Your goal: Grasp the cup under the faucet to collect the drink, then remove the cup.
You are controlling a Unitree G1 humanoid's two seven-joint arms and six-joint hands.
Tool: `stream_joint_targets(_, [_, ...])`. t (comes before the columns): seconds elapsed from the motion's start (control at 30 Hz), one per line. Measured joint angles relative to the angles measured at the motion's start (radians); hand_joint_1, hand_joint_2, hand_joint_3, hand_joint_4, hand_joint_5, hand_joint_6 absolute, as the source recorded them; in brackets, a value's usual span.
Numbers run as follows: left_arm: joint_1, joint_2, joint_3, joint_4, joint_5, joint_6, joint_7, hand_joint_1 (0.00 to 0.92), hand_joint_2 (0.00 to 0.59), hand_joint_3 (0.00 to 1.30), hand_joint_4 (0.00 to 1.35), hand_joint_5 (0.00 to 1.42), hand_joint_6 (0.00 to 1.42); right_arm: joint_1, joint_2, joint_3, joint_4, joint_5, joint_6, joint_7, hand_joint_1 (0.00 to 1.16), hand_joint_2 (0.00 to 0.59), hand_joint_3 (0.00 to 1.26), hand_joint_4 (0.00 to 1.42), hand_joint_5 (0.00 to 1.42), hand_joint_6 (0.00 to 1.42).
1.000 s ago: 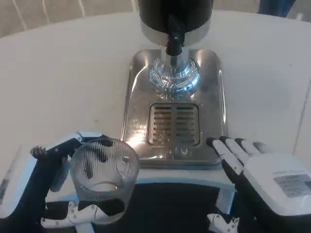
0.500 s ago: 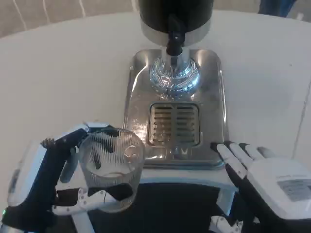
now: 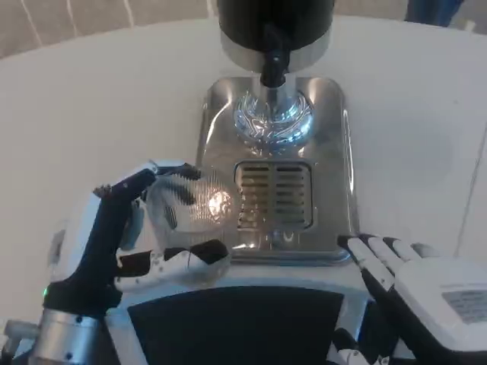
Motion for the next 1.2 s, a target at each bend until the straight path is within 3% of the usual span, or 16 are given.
stream_joint_targets(0.63, [-0.35,-0.048,-0.161,0.422,0.085,0.074,0.273,0.562,0.055,0.95,1.13,1.36,1.42,-0.018,0.007,-0.078,-0.052,0.041,-0.014,0.122,0.39,0.461,0.0,0.0,0.0,0.0])
stream_joint_targets(1.2, [-0.458,-0.093,-0.23,0.565,0.072,0.101,0.357,0.569,0.058,0.95,1.13,1.36,1.42,-0.015,0.025,-0.08,-0.052,0.025,-0.021,0.152,0.38,0.463,0.0,0.0,0.0,0.0])
